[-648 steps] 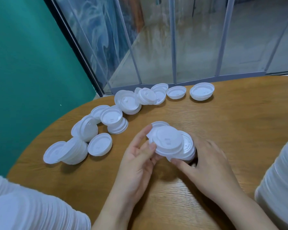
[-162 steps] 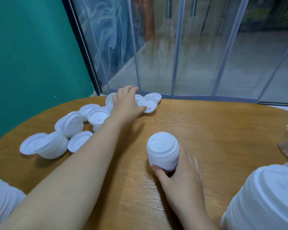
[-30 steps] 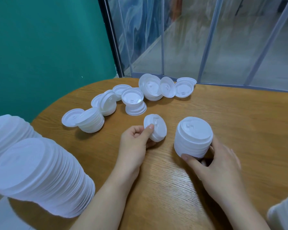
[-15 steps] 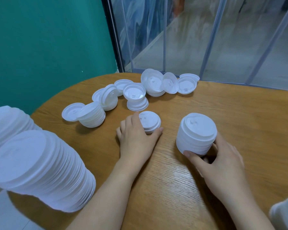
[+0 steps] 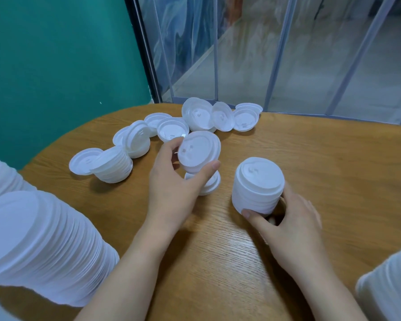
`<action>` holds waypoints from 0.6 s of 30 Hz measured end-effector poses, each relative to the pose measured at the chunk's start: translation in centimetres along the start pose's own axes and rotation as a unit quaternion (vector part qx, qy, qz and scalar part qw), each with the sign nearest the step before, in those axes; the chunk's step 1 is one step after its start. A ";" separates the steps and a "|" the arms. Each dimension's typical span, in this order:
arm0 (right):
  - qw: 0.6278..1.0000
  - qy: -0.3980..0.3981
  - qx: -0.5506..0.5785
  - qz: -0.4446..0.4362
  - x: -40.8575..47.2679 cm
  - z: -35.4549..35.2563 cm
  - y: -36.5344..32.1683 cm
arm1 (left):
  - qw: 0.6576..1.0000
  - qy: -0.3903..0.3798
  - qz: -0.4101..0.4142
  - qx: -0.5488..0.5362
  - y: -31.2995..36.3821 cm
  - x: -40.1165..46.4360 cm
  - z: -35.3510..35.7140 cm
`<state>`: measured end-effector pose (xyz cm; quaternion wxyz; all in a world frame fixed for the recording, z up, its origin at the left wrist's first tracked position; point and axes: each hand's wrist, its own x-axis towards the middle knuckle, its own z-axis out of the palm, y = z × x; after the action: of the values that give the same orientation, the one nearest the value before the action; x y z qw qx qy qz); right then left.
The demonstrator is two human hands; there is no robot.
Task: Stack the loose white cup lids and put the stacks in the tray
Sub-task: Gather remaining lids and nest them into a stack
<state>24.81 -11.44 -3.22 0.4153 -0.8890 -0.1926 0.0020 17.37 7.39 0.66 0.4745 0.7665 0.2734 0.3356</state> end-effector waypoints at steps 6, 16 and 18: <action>1.000 -0.004 -0.005 -0.005 -0.1 0.2 0.2 | 0.995 -0.093 0.037 -0.026 1.5 -1.3 1.3; 1.000 0.004 -0.004 -0.017 -0.1 0.2 0.2 | 0.981 -0.169 0.087 0.027 1.9 -2.1 3.8; 1.000 0.004 -0.005 -0.017 0.0 0.3 0.2 | 0.979 -0.177 0.099 0.037 1.9 -2.1 4.2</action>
<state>24.82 -11.40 -3.57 0.4115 -0.8877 -0.2062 -0.0101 19.48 2.79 0.47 0.4509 0.8541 0.1204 0.2297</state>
